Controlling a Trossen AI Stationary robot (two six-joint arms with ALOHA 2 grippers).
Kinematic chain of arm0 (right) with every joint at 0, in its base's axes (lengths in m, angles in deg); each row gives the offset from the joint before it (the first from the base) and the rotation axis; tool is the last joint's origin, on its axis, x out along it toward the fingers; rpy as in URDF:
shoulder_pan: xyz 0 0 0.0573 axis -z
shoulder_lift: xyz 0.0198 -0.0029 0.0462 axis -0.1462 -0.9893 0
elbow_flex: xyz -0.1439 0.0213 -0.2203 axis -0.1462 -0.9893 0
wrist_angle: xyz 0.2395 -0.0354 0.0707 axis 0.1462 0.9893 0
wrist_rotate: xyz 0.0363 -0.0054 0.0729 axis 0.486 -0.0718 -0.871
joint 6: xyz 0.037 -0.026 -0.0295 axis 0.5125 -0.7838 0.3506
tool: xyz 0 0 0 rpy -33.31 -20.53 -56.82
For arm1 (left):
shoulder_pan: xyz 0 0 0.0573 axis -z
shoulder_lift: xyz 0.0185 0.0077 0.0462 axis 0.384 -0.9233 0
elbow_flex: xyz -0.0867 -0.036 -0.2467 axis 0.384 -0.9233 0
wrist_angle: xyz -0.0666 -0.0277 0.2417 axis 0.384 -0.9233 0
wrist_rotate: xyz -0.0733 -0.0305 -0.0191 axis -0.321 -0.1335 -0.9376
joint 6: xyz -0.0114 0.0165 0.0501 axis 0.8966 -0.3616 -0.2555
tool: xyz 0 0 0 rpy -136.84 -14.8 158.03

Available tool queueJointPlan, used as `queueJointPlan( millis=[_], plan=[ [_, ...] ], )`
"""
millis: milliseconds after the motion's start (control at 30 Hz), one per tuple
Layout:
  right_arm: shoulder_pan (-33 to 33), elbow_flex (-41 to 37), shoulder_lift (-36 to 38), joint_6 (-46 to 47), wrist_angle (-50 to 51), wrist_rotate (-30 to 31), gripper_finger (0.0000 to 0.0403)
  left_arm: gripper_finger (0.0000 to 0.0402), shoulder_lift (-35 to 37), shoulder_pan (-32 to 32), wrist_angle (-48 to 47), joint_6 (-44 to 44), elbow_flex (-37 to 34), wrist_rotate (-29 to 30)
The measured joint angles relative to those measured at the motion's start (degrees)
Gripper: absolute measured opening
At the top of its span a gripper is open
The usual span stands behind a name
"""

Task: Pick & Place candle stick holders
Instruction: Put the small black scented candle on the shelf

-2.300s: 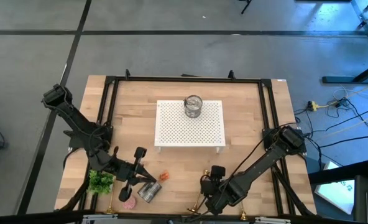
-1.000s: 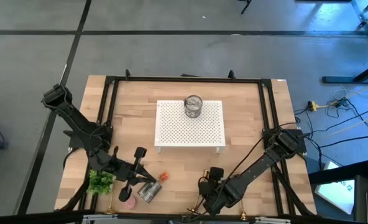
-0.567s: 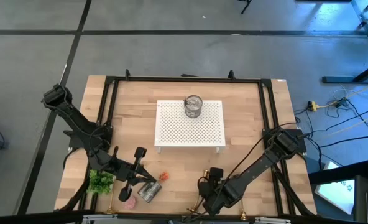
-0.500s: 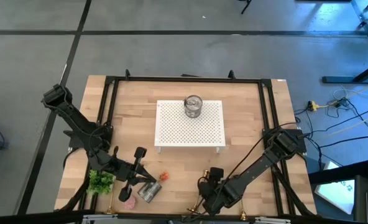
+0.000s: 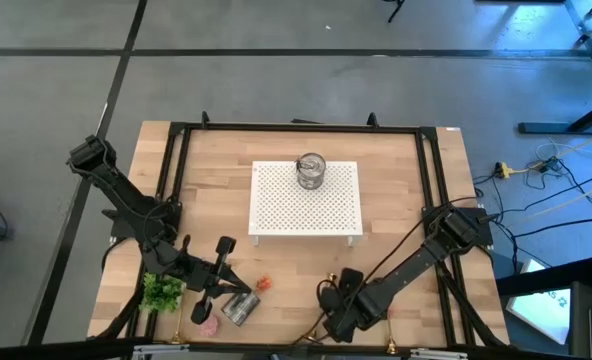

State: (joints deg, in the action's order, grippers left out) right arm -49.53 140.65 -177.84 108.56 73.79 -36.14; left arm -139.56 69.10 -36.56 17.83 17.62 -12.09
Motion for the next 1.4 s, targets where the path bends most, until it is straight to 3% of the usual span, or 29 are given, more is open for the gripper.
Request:
queueJointPlan(
  millis=[300,633,1033,1400],
  plan=[
    [-0.02,11.28,-0.22,-1.89,13.65,-1.68,0.0304,0.0006,0.00,0.00,0.00,0.00,0.00,-0.02],
    [0.32,28.21,-0.17,-2.87,43.18,7.55,0.0304,0.0006,0.00,-0.01,0.00,0.00,0.00,-0.11],
    [6.40,31.32,6.49,-10.34,43.19,10.10,0.0304,0.0006,0.00,0.00,-0.37,0.14,0.00,-0.23],
    [18.80,31.38,12.55,-21.58,43.14,11.24,0.0305,0.0006,0.00,-0.02,-0.39,0.57,0.00,-0.24]
  ],
)
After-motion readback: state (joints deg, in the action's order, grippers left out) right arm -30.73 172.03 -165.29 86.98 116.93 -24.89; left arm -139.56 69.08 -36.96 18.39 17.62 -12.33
